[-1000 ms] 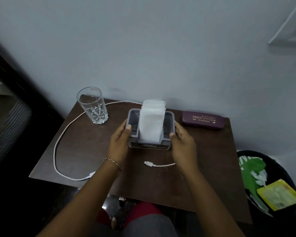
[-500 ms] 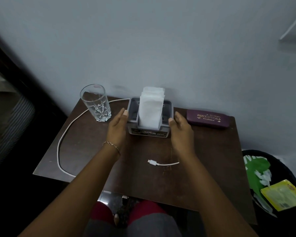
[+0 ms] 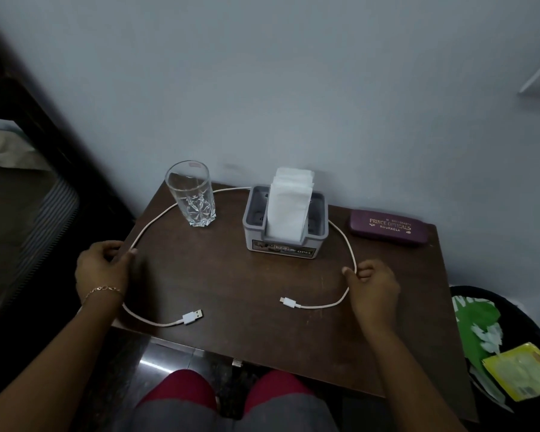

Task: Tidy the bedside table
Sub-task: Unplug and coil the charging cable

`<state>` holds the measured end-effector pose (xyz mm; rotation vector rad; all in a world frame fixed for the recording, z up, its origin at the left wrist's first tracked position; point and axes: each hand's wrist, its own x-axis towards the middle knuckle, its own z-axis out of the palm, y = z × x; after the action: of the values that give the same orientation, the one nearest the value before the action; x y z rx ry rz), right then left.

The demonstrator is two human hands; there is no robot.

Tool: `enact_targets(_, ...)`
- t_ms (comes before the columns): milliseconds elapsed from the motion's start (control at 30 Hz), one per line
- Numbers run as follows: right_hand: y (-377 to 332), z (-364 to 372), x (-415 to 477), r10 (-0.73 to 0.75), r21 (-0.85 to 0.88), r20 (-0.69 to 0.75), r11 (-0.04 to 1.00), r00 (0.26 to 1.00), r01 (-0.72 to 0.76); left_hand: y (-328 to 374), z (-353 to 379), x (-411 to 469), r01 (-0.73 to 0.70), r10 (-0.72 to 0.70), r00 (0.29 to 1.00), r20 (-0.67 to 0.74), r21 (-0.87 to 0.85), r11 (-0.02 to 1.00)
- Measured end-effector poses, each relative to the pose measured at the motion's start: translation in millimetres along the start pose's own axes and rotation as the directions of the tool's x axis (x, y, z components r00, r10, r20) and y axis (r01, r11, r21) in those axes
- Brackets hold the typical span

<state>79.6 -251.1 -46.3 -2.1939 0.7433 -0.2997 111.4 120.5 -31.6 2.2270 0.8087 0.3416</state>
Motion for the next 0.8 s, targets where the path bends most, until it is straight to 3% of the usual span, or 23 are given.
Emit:
enact_targets(200, -11.3, -1.2, 16.9, 0.163, -0.025, 0.102, 0.987, 0.981, -0.162, 0.0, 12.7, 17.8, 0.045, -0.069, 0.989, 0.129, 0.178, 0.983)
enact_targets(367, -24.1, -9.0, 17.7, 0.243, 0.218, 0.159, 0.937, 0.957, -0.274, 0.6, 11.1, 30.4, 0.037, -0.104, 0.981, 0.166, 0.365, 0.93)
enact_targets(533, -42.9, -31.8, 18.2, 0.204, 0.403, 0.165, 0.879, 0.965, -0.254, 1.7, 2.9, 29.4, -0.011, -0.1, 0.975, 0.199, 0.492, 0.871)
enact_targets(600, -50.5, -42.5, 20.8, 0.181, 0.467, 0.152, 0.853, 0.972, -0.232, 5.2, -2.9, 30.9, 0.053, -0.12, 0.98, 0.156, 0.376, 0.925)
enact_targets(667, -59.8, -53.9, 22.5, 0.153, 0.5, 0.14, 0.842, 0.978, -0.203, 9.6, -9.7, 34.6, 0.024, -0.032, 0.992, 0.125, 0.066, 0.998)
enact_targets(733, -71.3, -65.6, 24.1, 0.124, 0.529, 0.13, 0.83, 0.984, -0.174, 21.8, -18.6, 35.7, -0.015, 0.045, 0.994, 0.096, -0.29, 0.957)
enact_targets(800, -84.5, -76.4, 23.1, 0.084, 0.588, 0.122, 0.797, 0.989, -0.14, 41.8, -33.3, 35.7, -0.047, 0.072, 0.997, 0.03, -0.498, 0.866)
